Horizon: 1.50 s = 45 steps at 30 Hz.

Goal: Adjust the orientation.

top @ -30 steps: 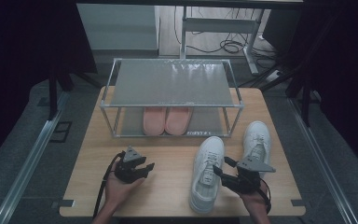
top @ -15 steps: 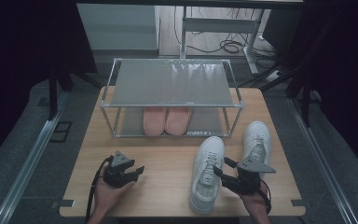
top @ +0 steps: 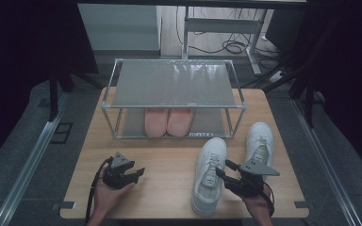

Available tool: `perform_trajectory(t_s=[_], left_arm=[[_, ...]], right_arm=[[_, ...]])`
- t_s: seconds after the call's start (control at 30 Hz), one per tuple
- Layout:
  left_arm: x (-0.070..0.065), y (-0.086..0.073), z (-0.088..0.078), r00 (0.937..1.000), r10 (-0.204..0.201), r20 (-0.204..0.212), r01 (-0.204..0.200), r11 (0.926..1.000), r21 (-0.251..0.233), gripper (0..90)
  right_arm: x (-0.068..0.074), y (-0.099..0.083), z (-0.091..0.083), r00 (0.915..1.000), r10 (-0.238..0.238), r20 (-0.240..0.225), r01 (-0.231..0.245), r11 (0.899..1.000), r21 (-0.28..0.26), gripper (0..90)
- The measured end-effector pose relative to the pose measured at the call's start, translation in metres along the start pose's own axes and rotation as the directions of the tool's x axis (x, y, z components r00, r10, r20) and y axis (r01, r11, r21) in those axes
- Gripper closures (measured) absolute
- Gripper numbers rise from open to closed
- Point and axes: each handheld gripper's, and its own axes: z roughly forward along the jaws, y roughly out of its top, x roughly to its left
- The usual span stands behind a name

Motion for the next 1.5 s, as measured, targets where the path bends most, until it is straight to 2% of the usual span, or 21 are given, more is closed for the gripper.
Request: perform_trajectory(t_s=[0.13,0.23,0.27,0.3,0.4,0.43,0.57,0.67,0.87,1.0,1.17,1.37,1.43,1.5], left_arm=[[0.0,0.0,-0.002,1.0,-0.002,-0.007,0.002,1.0,-0.008,48.2],[0.002,0.001,-0.003,0.9999,-0.007,-0.009,0.007,0.9999,-0.012,48.2],[0.002,0.001,-0.003,0.9999,-0.007,-0.009,0.007,0.9999,-0.012,48.2],[0.002,0.001,-0.004,0.9999,-0.008,-0.01,0.008,0.9999,-0.014,48.2],[0.003,0.001,-0.005,0.9999,-0.011,-0.011,0.011,0.9998,-0.018,48.2],[0.003,0.001,-0.006,0.9999,-0.013,-0.01,0.013,0.9997,-0.019,48.2],[0.003,0.001,-0.006,0.9998,-0.015,-0.008,0.015,0.9997,-0.021,48.3],[0.003,0.001,-0.007,0.9998,-0.016,-0.008,0.015,0.9996,-0.025,48.2],[0.002,0.002,-0.008,0.9998,-0.018,-0.007,0.018,0.9995,-0.024,48.3],[0.002,0.001,-0.007,0.9999,-0.017,-0.003,0.016,0.9997,-0.021,48.3],[0.002,0.001,-0.007,0.9998,-0.017,-0.005,0.017,0.9996,-0.022,48.2],[0.003,-0.001,-0.004,0.9998,-0.019,-0.005,0.019,0.9998,-0.005,48.2],[0.003,-0.001,-0.003,0.9998,-0.021,-0.005,0.021,0.9998,-0.002,48.2],[0.002,-0.001,-0.002,0.9998,-0.02,-0.005,0.02,0.9998,-0.001,48.2]], right_arm=[[0.002,0.0,-0.001,0.9998,0.013,-0.015,-0.013,1.0,-0.003,56.8],[0.003,-0.001,-0.003,0.9992,0.018,-0.035,-0.018,1.0,0.004,65.2],[0.003,-0.001,-0.003,0.9992,0.018,-0.035,-0.018,1.0,0.004,65.2],[0.005,-0.002,-0.004,0.9987,0.014,-0.049,-0.014,1.0,0.01,72.2],[0.008,-0.002,-0.004,0.9991,-0.002,-0.042,0.002,1.0,0.008,77.6],[0.009,-0.001,-0.006,0.9995,-0.009,-0.031,0.009,1.0,0.007,82.3],[0.013,0.001,-0.012,0.9987,-0.011,-0.05,0.01,1.0,-0.007,89.2],[0.018,0.001,-0.013,0.9976,-0.021,-0.066,0.021,1.0,-0.002,89.7],[0.04,-0.004,-0.008,0.9903,-0.063,-0.124,0.068,0.997,0.041,89.9],[0.046,-0.011,-0.003,0.9879,-0.068,-0.14,0.078,0.995,0.066,89.9],[0.045,-0.017,-0.001,0.9899,-0.063,-0.127,0.076,0.992,0.1,89.9],[0.037,-0.026,-0.005,0.9935,-0.051,-0.102,0.064,0.989,0.13,90.0],[0.034,-0.027,-0.007,0.9927,-0.04,-0.114,0.054,0.991,0.125,90.0],[0.034,-0.026,-0.007,0.9924,-0.048,-0.113,0.063,0.99,0.13,90.0]])
